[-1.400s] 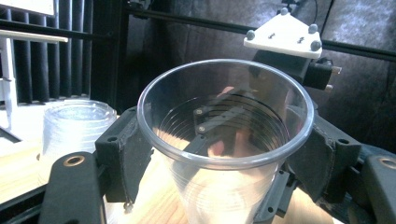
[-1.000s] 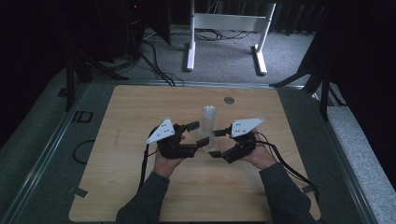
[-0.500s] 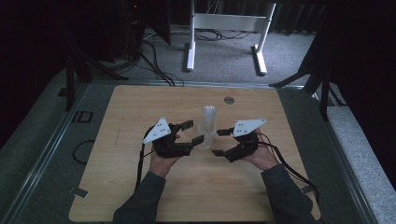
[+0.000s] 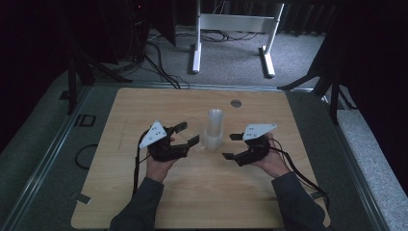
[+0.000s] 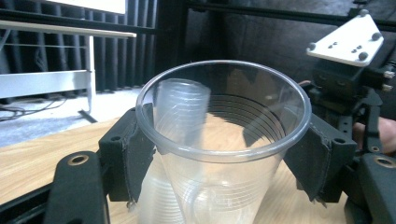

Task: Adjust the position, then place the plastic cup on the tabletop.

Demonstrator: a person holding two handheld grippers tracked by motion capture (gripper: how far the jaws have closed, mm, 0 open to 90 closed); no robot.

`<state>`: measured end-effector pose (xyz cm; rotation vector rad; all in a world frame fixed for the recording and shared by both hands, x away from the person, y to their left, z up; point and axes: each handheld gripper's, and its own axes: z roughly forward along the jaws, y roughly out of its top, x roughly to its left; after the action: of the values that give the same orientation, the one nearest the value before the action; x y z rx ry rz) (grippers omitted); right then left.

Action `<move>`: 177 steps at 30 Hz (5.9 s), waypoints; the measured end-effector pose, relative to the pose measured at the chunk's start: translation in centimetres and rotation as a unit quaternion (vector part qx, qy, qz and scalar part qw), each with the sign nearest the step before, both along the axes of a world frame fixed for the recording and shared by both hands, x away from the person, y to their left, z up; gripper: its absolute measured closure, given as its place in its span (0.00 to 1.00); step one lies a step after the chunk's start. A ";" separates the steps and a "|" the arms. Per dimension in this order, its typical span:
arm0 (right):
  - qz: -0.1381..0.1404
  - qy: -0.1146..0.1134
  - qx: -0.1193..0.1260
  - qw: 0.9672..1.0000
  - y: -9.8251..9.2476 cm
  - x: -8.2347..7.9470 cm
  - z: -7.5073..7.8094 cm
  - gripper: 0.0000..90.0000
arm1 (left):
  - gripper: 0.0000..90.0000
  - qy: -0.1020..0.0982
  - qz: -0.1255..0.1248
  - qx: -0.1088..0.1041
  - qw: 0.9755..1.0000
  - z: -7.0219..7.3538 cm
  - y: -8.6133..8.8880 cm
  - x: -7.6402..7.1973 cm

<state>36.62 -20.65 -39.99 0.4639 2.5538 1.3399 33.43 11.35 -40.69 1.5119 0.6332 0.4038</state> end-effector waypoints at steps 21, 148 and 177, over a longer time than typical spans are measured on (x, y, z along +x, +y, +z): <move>-0.026 0.015 0.008 1.000 -1.0 -0.1 -0.9 0.26 | 0.32 0.012 0.075 0.016 0.997 -1.3 2.7 0.1; -0.036 0.024 0.015 0.999 -1.9 -0.4 -1.2 0.27 | 0.09 0.115 0.301 0.121 0.939 -8.1 7.8 3.3; -0.039 0.026 0.018 0.999 -2.1 -0.4 -1.3 0.27 | 0.06 0.060 0.296 0.102 0.948 -6.4 8.3 -2.2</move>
<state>36.22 -22.78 -41.32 0.6055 2.5273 1.3657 31.22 19.63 -47.12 1.5289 1.1772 0.8609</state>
